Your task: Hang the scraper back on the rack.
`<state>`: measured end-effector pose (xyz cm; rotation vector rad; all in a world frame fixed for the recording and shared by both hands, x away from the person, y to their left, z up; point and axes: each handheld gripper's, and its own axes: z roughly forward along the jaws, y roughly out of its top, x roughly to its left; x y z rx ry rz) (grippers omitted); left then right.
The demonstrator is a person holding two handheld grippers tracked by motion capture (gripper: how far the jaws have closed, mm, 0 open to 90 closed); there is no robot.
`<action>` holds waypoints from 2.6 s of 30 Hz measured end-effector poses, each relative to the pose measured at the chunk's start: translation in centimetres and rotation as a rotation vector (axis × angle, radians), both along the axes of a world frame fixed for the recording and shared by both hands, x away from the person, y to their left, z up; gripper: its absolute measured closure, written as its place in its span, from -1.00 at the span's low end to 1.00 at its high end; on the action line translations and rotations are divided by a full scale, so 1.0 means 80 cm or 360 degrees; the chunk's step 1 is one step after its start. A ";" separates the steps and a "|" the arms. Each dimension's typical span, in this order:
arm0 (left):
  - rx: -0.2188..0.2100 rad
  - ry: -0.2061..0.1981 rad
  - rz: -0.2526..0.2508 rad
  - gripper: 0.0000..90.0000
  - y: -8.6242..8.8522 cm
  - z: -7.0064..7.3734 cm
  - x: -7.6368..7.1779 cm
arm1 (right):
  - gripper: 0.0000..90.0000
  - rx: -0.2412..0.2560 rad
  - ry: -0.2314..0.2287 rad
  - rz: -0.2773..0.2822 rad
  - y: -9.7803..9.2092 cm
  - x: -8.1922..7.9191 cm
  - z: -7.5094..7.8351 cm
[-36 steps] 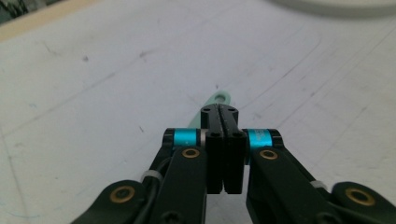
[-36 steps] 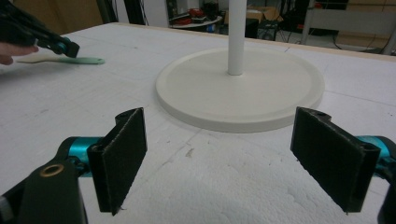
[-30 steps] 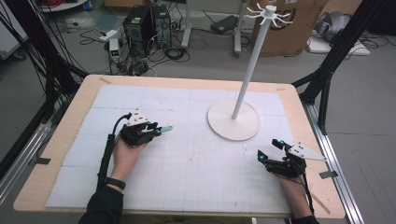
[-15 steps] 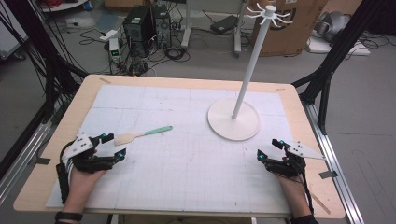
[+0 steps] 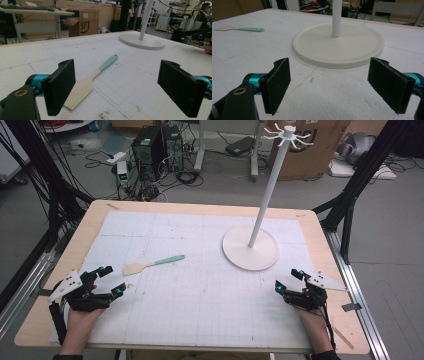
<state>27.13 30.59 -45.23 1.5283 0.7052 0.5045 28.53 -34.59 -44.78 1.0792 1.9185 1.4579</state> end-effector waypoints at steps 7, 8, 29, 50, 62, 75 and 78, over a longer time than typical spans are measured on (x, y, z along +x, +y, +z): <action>0.0092 0.0105 -0.0006 -0.68 -0.007 0.021 0.020 | -0.60 -0.0017 -0.0006 0.0016 0.000 0.000 0.000; 0.0094 0.0120 -0.0007 -0.71 -0.009 0.024 0.023 | -0.60 -0.0017 -0.0005 0.0017 0.001 0.000 0.000; 0.0657 0.0425 -0.0203 -0.64 -0.090 0.035 0.137 | -0.60 -0.0020 -0.0013 0.0026 0.001 0.000 0.000; 0.0844 0.0569 -0.0246 0.50 -0.094 0.009 0.164 | -0.60 -0.0019 -0.0018 0.0033 0.001 -0.001 0.000; 0.0738 0.0523 -0.0285 0.74 -0.088 0.001 0.160 | -0.60 -0.0022 -0.0017 0.0038 0.002 -0.001 0.000; 0.0452 0.0372 -0.0314 0.80 -0.097 0.041 0.147 | -0.60 -0.0023 -0.0019 0.0037 0.001 -0.001 0.000; 0.0387 0.0349 -0.0298 0.80 -0.099 0.063 0.143 | -0.60 -0.0022 -0.0018 0.0033 0.001 -0.001 0.000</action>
